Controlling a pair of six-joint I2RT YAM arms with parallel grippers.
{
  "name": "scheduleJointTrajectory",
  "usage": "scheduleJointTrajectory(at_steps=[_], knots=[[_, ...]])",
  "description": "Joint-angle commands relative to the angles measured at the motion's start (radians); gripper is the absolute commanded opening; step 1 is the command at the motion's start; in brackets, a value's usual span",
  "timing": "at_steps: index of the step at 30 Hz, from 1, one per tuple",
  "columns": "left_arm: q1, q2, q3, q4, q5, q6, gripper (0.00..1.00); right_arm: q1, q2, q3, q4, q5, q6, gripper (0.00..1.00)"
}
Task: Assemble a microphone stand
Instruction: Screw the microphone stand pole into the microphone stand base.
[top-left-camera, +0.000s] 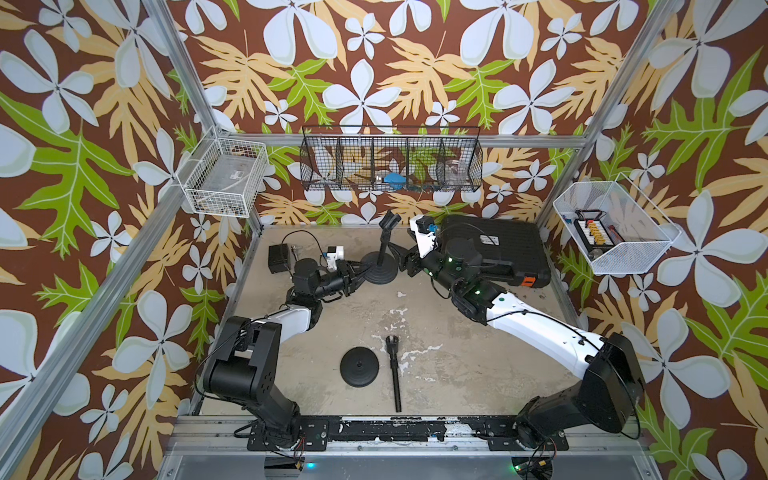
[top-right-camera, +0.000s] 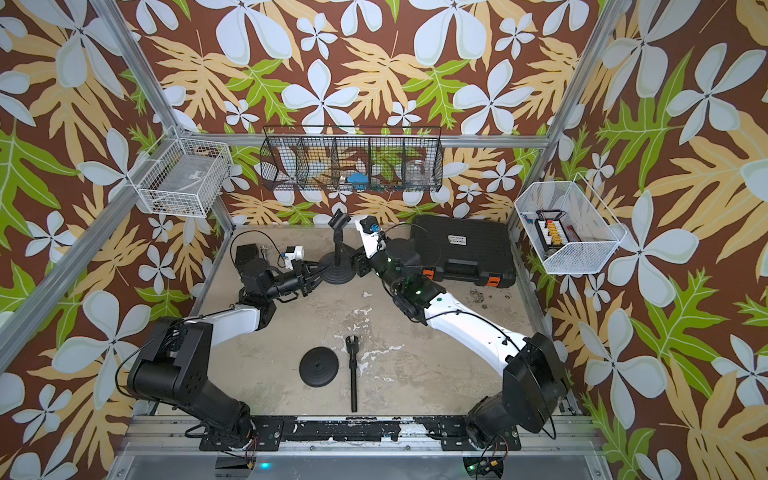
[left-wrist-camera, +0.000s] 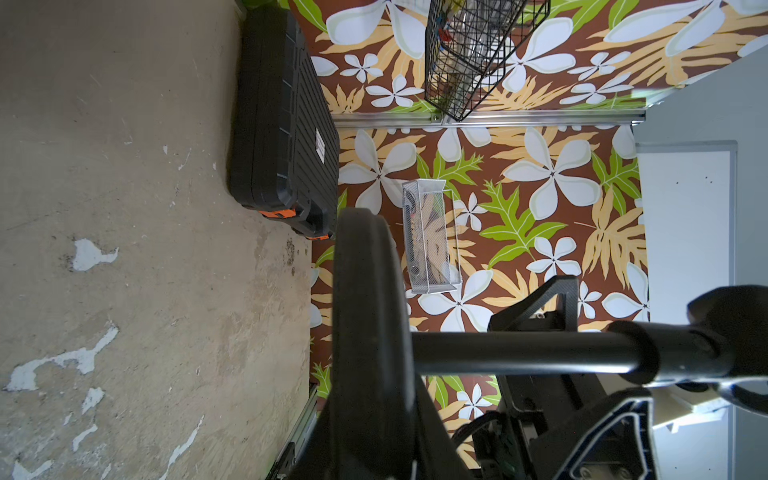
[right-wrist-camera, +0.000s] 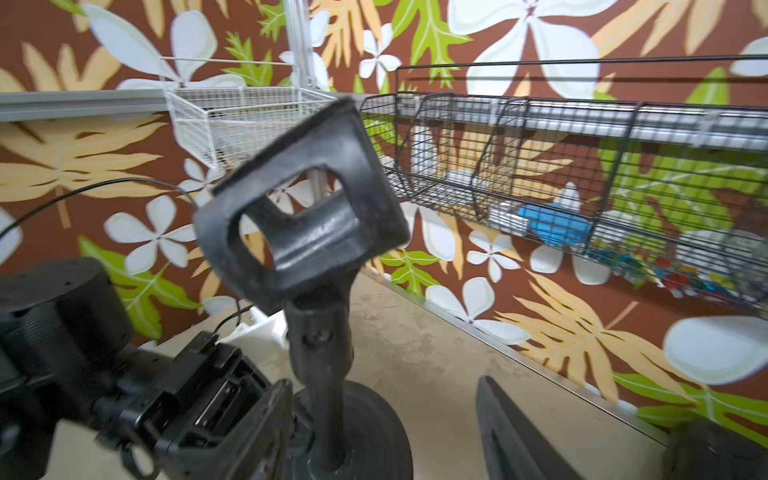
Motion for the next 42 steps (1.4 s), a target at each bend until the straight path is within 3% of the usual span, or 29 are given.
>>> scheduleJointTrajectory(at_steps=[1, 5, 16, 21, 26, 30, 33, 34, 38, 42], knots=[[0.002, 0.001, 0.011, 0.084, 0.019, -0.002, 0.00, -0.068, 0.010, 0.012, 0.026, -0.433, -0.052, 0.69], [0.002, 0.002, 0.013, 0.083, 0.024, 0.001, 0.00, -0.112, 0.059, 0.099, -0.077, -0.548, -0.143, 0.59], [0.002, 0.019, 0.021, 0.083, 0.047, 0.002, 0.00, -0.126, 0.207, 0.320, -0.247, -0.704, -0.277, 0.55], [0.002, 0.022, 0.021, 0.083, 0.047, 0.002, 0.00, -0.126, 0.245, 0.357, -0.243, -0.725, -0.260, 0.39], [0.002, 0.022, 0.021, 0.083, 0.049, 0.001, 0.00, -0.126, 0.263, 0.366, -0.214, -0.734, -0.222, 0.32], [0.002, 0.022, 0.021, 0.082, 0.048, 0.001, 0.00, -0.125, 0.256, 0.336, -0.162, -0.696, -0.157, 0.16], [0.002, 0.025, 0.019, 0.089, 0.045, -0.006, 0.00, -0.105, 0.217, 0.254, -0.062, -0.531, -0.063, 0.00], [0.003, 0.028, 0.018, 0.100, 0.046, -0.014, 0.00, -0.086, 0.192, 0.215, -0.035, -0.440, -0.048, 0.00], [0.002, 0.036, 0.013, 0.133, 0.050, -0.040, 0.00, 0.013, 0.085, 0.024, 0.119, 0.041, 0.054, 0.00], [0.002, 0.034, 0.011, 0.136, 0.050, -0.041, 0.00, 0.158, 0.065, -0.006, 0.095, 0.540, 0.068, 0.00]])
